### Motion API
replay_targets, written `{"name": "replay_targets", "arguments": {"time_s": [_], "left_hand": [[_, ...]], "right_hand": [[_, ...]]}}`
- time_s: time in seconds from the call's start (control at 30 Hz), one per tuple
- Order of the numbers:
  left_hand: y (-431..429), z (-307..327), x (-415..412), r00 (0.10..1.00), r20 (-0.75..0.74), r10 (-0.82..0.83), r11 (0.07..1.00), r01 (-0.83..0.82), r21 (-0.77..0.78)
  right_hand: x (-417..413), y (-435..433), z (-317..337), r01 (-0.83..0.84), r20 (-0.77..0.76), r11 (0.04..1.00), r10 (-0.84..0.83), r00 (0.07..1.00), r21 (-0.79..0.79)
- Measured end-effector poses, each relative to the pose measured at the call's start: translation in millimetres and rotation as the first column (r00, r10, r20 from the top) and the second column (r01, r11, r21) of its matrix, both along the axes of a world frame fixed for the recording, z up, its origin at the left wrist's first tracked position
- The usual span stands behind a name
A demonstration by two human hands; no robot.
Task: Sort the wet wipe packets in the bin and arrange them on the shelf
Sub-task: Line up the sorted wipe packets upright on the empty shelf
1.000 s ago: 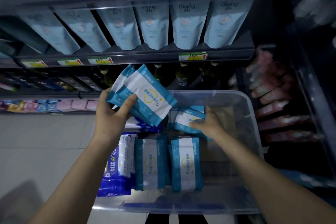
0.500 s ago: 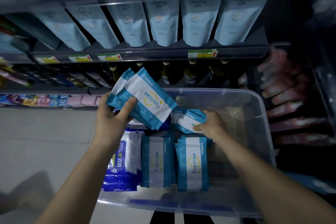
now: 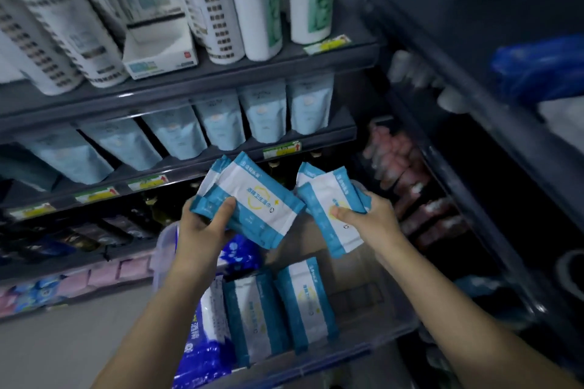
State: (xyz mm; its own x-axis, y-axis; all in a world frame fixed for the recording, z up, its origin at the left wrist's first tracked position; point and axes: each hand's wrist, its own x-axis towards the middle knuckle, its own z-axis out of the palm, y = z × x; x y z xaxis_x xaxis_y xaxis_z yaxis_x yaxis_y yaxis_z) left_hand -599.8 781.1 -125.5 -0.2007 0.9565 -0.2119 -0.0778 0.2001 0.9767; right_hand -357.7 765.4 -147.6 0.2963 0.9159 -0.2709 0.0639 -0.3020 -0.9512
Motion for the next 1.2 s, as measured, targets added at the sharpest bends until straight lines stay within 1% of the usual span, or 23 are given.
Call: {"name": "replay_targets", "arguments": {"time_s": [0.07,0.17,0.27,0.37,0.43,0.53,0.6,0.67,0.73,0.8,0.9,1.0,1.07,1.1,1.2], "left_hand": [[-1,9,8,0.998,0.008,-0.061,0.998,0.061,0.027],[-13,18,15,0.985,0.020,-0.173,0.985,0.172,0.024],[-33,23,27,0.960,0.063,-0.272,0.962,0.274,-0.021],[-67,29,58,0.897,0.158,-0.414,0.901,0.428,-0.070],[-97,35,85,0.817,0.221,-0.532,0.824,0.560,-0.086],[-151,49,131,0.643,0.328,-0.692,0.660,0.748,-0.074],[-192,59,160,0.524,0.388,-0.758,0.558,0.829,-0.029],[-233,67,185,0.429,0.357,-0.830,0.479,0.876,0.061],[-275,73,210,0.346,0.275,-0.897,0.388,0.914,0.116],[-321,77,235,0.300,0.222,-0.928,0.332,0.935,0.125],[-399,78,275,0.265,0.226,-0.937,0.294,0.950,0.105],[-488,80,309,0.199,0.204,-0.958,0.228,0.965,0.128],[-544,83,328,0.133,0.167,-0.977,0.158,0.976,0.148],[-571,86,336,0.093,0.147,-0.985,0.116,0.980,0.159],[-641,96,356,-0.035,0.115,-0.993,-0.012,0.981,0.194]], "right_hand": [[3,-27,21,0.097,-0.058,0.995,-0.095,0.994,0.029],[1,-77,48,0.231,-0.107,0.970,-0.223,0.969,0.073],[-6,-130,72,0.402,-0.241,0.914,-0.377,0.894,0.061],[-10,-182,91,0.457,-0.328,0.888,-0.420,0.846,0.043],[-11,-218,99,0.508,-0.334,0.861,-0.478,0.812,0.003],[-5,-275,105,0.622,-0.292,0.783,-0.596,0.748,-0.004],[4,-317,107,0.688,-0.265,0.725,-0.659,0.704,0.022],[16,-362,109,0.758,-0.227,0.651,-0.736,0.638,0.022],[29,-409,111,0.820,-0.209,0.570,-0.796,0.568,0.060],[40,-458,115,0.855,-0.181,0.506,-0.836,0.518,0.109],[58,-539,115,0.892,-0.145,0.422,-0.884,0.444,0.161],[76,-632,115,0.941,-0.044,0.289,-0.953,0.301,0.178],[83,-693,116,0.956,0.006,0.198,-0.980,0.201,0.215],[86,-721,117,0.957,0.039,0.168,-0.986,0.163,0.237],[93,-796,119,0.958,0.193,0.120,-0.979,0.071,0.260]]}}
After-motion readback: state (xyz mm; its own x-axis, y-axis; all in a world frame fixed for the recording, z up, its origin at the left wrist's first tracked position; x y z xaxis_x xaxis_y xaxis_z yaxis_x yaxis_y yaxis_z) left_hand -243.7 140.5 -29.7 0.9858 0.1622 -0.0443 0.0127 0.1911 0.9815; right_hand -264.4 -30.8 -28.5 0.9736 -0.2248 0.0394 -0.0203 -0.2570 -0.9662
